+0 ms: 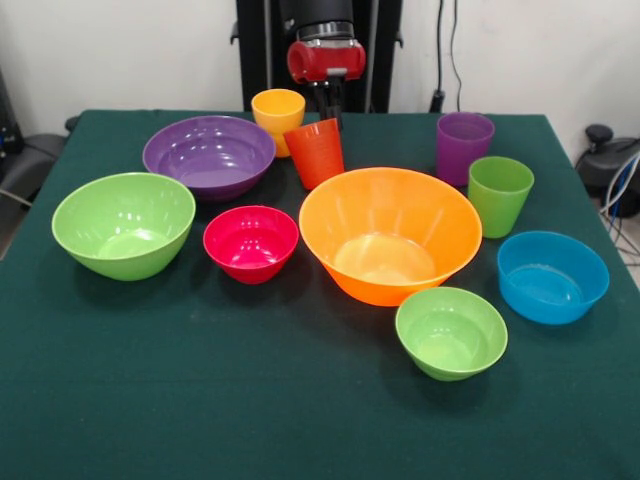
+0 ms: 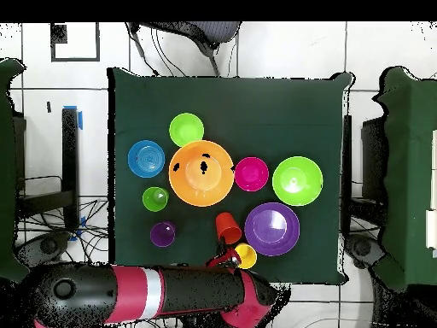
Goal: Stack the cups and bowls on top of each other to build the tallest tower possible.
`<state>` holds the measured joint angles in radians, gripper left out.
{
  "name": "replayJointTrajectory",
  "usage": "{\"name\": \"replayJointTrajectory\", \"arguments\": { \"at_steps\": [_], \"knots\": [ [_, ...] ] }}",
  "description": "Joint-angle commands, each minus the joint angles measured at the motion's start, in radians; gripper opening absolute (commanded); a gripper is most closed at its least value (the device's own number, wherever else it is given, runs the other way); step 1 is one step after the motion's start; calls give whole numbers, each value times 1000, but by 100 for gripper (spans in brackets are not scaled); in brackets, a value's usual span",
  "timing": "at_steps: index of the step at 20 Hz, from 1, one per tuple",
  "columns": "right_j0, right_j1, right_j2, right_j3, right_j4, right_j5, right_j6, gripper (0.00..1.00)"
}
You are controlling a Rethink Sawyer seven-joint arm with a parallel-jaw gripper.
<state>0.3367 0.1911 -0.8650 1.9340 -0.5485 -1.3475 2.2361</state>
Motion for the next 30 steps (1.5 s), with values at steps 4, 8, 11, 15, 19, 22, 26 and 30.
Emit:
{"name": "replayJointTrajectory", "arguments": {
  "at_steps": [4, 8, 11, 15, 19, 22, 26, 30],
  "knots": [
    [8, 6, 95, -101, 8, 40, -92, 0],
    [9, 2, 94, -102, 4, 46, -86, 0],
    [11, 0, 94, -100, 6, 48, -86, 0],
    [12, 0, 93, -100, 8, 49, -86, 0],
    [14, -1, 93, -99, 9, 50, -85, 0],
    [14, 1, 93, -99, 13, 50, -87, 0],
    [16, -2, 92, -98, 11, 53, -85, 0],
    [18, -1, 93, -98, 16, 56, -85, 0]
  ]
}}
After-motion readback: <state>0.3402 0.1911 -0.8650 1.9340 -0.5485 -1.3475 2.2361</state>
